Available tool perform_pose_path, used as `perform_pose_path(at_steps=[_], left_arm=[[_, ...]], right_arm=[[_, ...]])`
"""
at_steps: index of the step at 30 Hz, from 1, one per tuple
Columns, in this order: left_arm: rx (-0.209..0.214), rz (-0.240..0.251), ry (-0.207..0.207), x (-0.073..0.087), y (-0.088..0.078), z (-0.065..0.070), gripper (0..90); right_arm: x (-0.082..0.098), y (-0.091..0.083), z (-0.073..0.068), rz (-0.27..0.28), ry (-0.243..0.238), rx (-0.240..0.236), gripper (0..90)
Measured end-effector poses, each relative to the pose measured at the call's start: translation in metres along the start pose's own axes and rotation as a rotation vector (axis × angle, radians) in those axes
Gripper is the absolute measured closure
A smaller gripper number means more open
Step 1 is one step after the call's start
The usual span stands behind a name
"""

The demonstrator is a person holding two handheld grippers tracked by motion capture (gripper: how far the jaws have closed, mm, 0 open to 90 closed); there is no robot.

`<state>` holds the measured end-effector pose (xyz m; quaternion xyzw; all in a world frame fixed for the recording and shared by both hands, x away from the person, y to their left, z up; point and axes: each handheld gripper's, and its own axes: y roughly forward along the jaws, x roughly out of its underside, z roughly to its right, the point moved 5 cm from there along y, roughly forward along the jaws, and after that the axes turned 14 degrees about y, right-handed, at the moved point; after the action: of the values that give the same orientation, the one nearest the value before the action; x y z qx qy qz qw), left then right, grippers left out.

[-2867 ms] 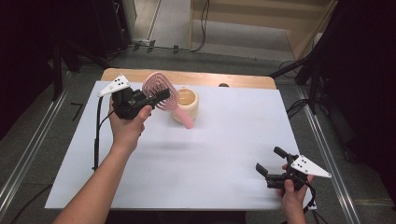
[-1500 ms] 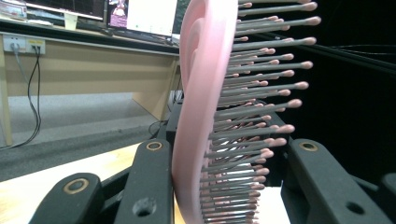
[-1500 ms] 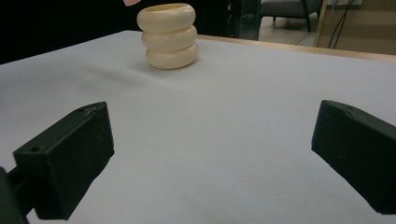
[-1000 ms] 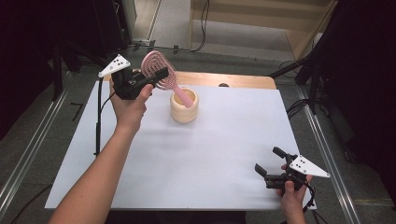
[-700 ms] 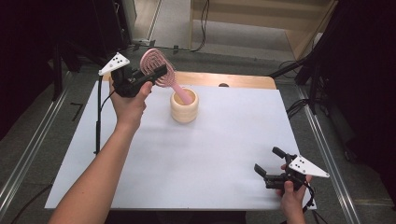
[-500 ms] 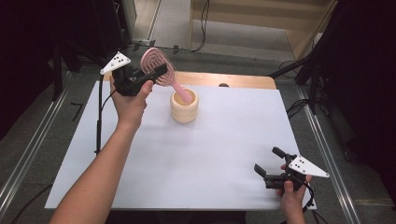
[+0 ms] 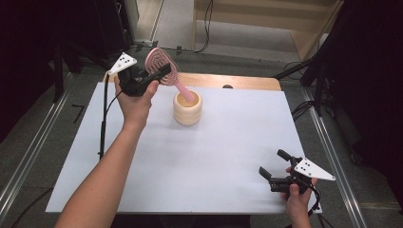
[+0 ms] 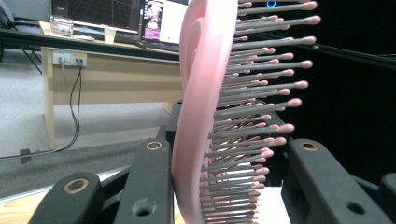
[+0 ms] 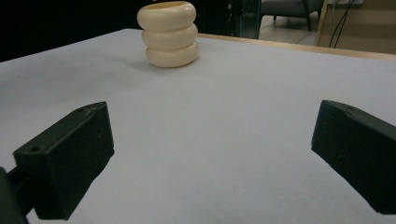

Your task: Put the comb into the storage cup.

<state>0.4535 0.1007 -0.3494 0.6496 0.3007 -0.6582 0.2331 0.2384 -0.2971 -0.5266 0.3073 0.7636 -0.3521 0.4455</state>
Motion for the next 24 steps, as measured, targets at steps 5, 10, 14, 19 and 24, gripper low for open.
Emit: perform_pose_path(at_steps=[5,10,14,19,24], left_arm=[[-0.003,-0.013,0.002,0.005,0.005,0.000,64.7],[0.002,-0.025,0.005,0.009,0.010,0.002,64.8],[-0.003,-0.032,-0.002,0.014,0.012,0.002,64.8],[-0.006,-0.041,-0.016,0.020,0.015,0.000,64.7],[-0.005,-0.051,-0.020,0.025,0.017,-0.001,64.7]], right_arm=[[0.000,-0.001,0.000,0.001,0.001,-0.005,0.0],[0.000,0.000,0.000,0.001,0.001,-0.007,0.0],[0.000,0.000,0.000,0.000,0.000,-0.009,0.0],[0.000,0.000,-0.001,-0.002,0.000,-0.012,0.0],[0.000,0.000,-0.001,-0.004,-0.005,-0.012,0.0]])
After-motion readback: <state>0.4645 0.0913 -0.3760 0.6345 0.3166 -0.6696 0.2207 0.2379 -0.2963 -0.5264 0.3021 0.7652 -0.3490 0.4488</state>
